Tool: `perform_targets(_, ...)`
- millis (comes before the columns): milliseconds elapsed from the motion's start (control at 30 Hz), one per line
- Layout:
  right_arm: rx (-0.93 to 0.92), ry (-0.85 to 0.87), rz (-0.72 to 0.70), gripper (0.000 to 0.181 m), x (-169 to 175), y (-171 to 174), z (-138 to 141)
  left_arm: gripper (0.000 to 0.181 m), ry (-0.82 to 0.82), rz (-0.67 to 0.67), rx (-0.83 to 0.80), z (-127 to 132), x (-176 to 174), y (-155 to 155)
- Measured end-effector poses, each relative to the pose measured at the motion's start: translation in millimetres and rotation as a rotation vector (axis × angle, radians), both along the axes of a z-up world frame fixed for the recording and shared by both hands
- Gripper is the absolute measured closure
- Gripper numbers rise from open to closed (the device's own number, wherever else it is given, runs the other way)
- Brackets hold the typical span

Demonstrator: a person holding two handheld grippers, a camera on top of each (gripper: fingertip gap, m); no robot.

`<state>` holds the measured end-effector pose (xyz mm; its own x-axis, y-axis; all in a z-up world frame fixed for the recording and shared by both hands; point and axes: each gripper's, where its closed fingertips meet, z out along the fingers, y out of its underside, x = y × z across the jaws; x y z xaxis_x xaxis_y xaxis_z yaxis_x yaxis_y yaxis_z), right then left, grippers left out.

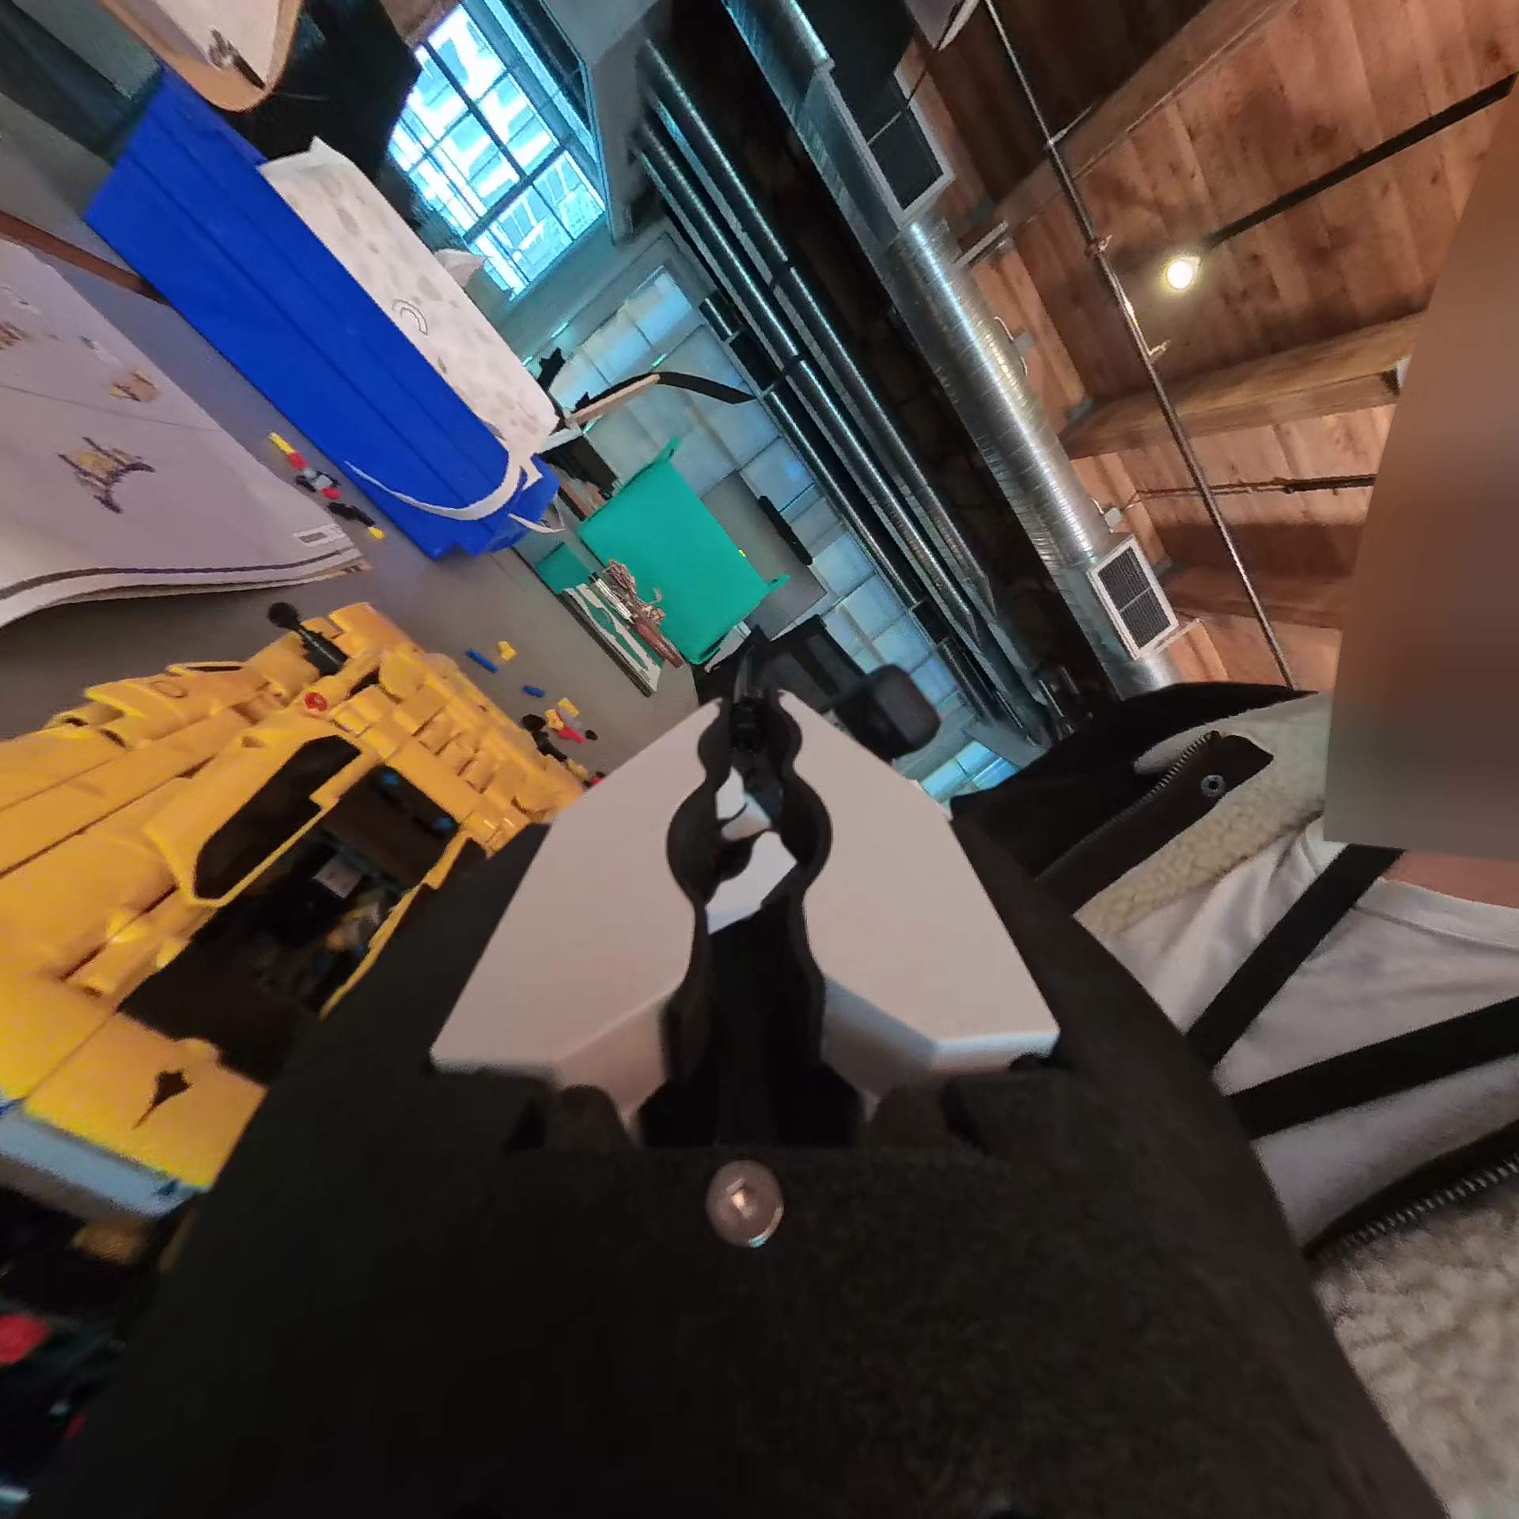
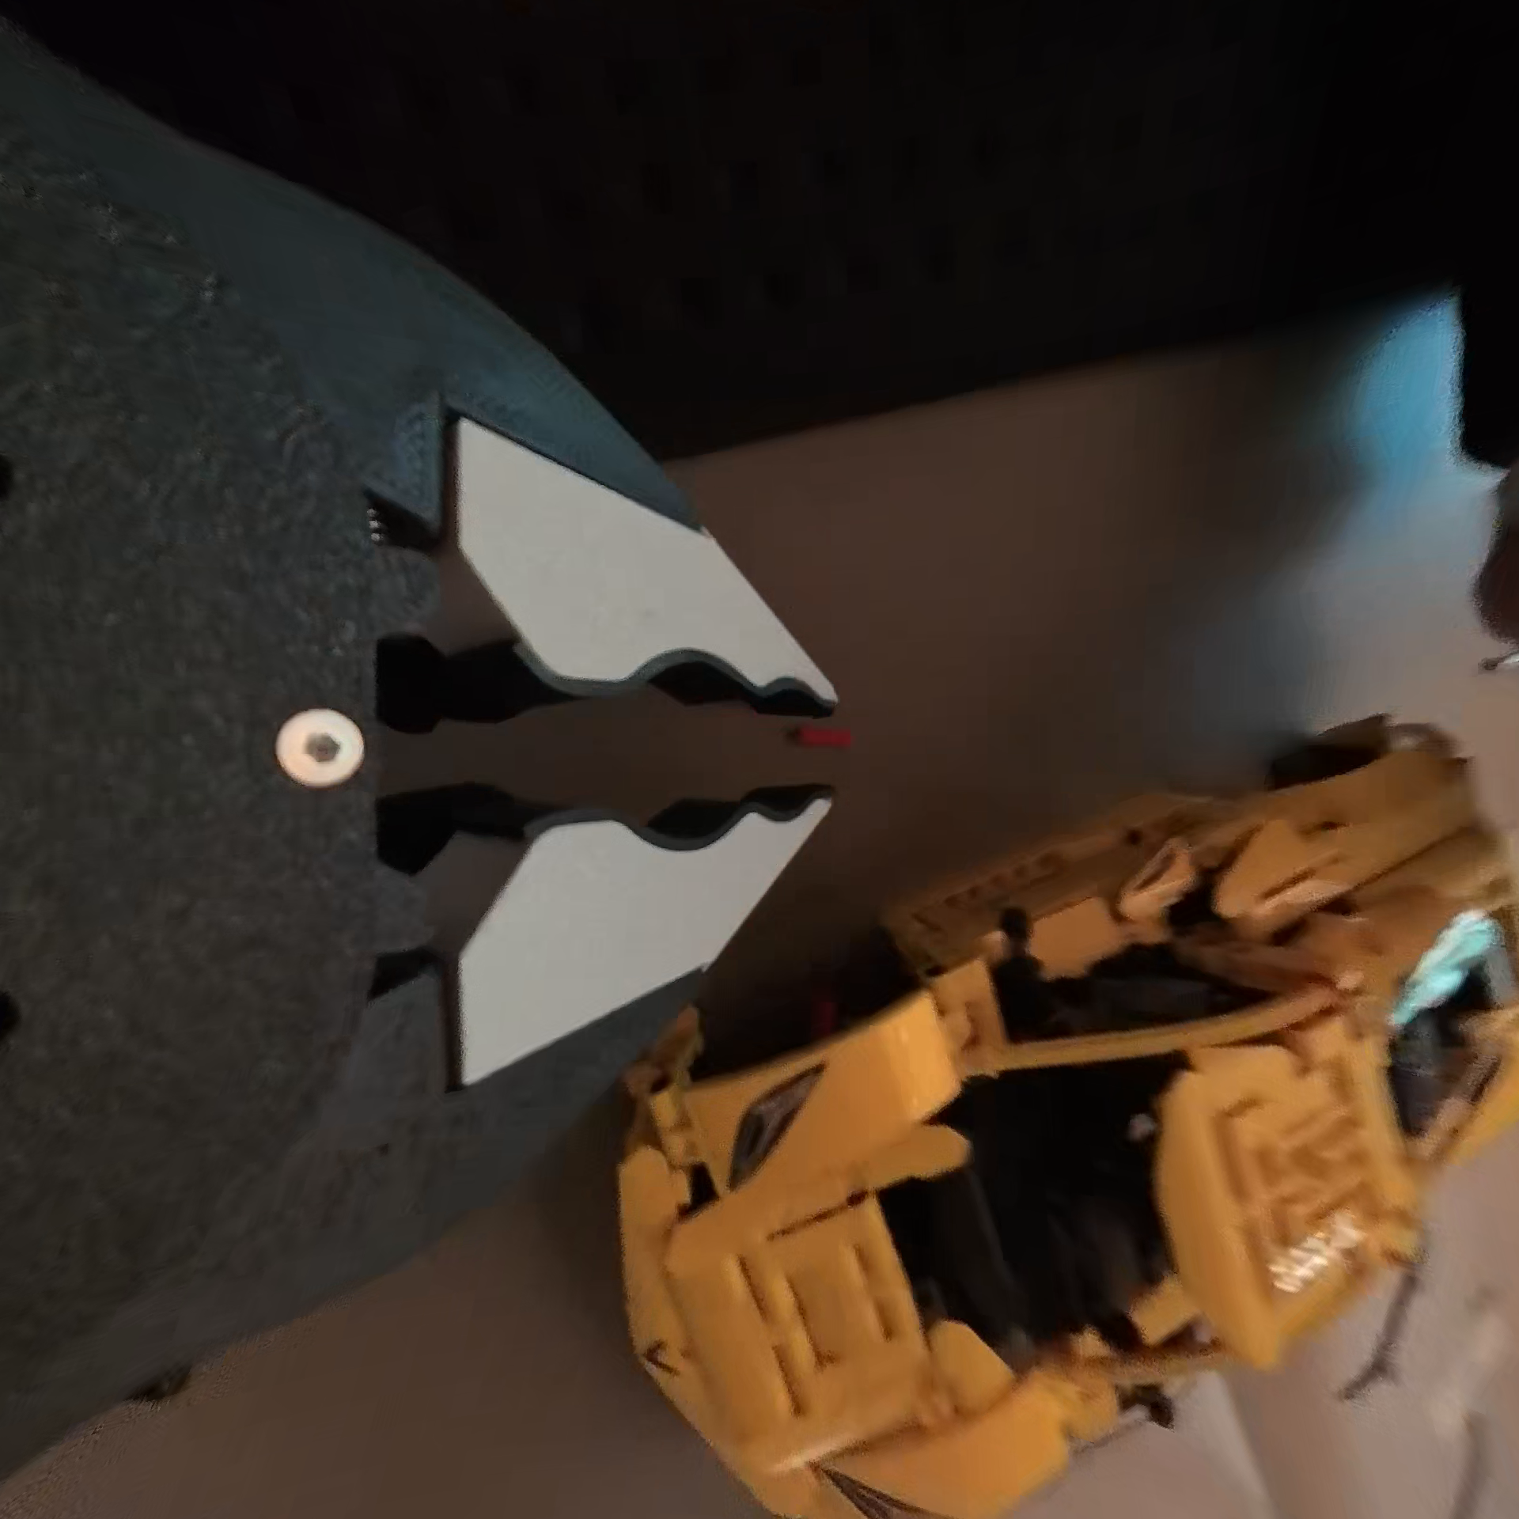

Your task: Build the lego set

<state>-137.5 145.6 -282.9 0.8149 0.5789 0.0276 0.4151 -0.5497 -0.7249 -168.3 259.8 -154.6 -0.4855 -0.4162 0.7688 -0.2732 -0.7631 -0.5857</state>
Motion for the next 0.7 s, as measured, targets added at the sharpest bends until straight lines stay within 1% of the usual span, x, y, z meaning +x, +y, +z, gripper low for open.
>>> perform_targets(67,-0.029,-0.012,-0.023,0.164,-2,0,-12,0.174,0.006,-0.012,0.006,-1,1,-4)
perform_targets(133,-0.058,-0.007,-0.031,0.164,-2,2,-17,0.174,0.003,-0.019,0.000,-1,1,-6)
perform_targets(233,-0.074,-0.017,-0.013,0.166,-5,3,-19,0.175,0.003,-0.023,-0.006,-1,1,-7)
perform_targets(333,-0.055,-0.094,0.001,0.176,-1,5,-20,0.175,0.016,-0.016,0.015,-3,2,-8)
perform_targets(433,-0.078,-0.097,0.024,0.177,-1,7,-19,0.174,0.039,0.001,0.053,-8,4,-8)
perform_targets(467,-0.066,-0.057,0.030,0.177,-4,9,-13,0.174,0.044,0.009,0.066,-9,5,-8)
perform_targets(500,-0.024,0.007,0.038,0.177,-9,16,0,0.174,0.047,0.018,0.078,-9,6,-8)
perform_targets(633,0.201,0.239,-0.019,0.178,-15,66,80,0.175,0.064,0.069,0.138,-13,10,-5)
perform_targets(667,0.244,0.300,-0.035,0.178,-15,79,97,0.174,0.067,0.083,0.154,-14,11,-4)
perform_targets(700,0.276,0.337,-0.037,0.178,-15,89,108,0.174,0.069,0.099,0.171,-14,11,-3)
